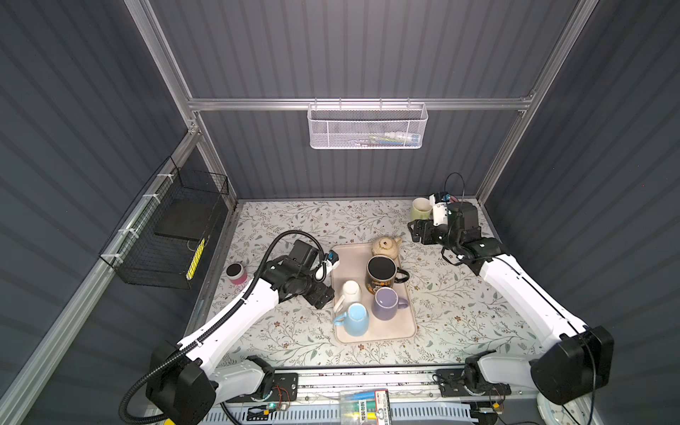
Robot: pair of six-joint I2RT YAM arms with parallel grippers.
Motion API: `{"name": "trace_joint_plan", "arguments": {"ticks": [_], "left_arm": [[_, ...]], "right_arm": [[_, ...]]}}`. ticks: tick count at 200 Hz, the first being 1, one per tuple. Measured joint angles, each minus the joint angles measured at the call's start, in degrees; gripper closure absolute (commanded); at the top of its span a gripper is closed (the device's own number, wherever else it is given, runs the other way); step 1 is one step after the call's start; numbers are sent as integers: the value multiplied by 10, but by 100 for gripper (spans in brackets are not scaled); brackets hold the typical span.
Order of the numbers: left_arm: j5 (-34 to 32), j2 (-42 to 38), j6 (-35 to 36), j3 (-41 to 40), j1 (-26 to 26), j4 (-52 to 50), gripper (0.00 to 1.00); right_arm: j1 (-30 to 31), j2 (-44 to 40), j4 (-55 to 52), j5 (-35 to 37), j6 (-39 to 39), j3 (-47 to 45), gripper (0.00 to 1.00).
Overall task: Turn the mug right side up
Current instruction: Pick up the mug from the tray.
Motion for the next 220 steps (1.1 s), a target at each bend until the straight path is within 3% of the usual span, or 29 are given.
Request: {"name": "trace_joint_plan", "arguments": {"ticks": [63,121,220], "left_arm": [[-2,19,-8,-15,-13,38,14],[-30,61,-31,-20,-69,70,15],[-78,103,-52,-20,-82,88,38]], "right_arm": [[14,-92,26,-28,33,-63,12],[22,-127,37,-43,47,-78,12],[25,-145,37,-57,51,-91,12]]}}
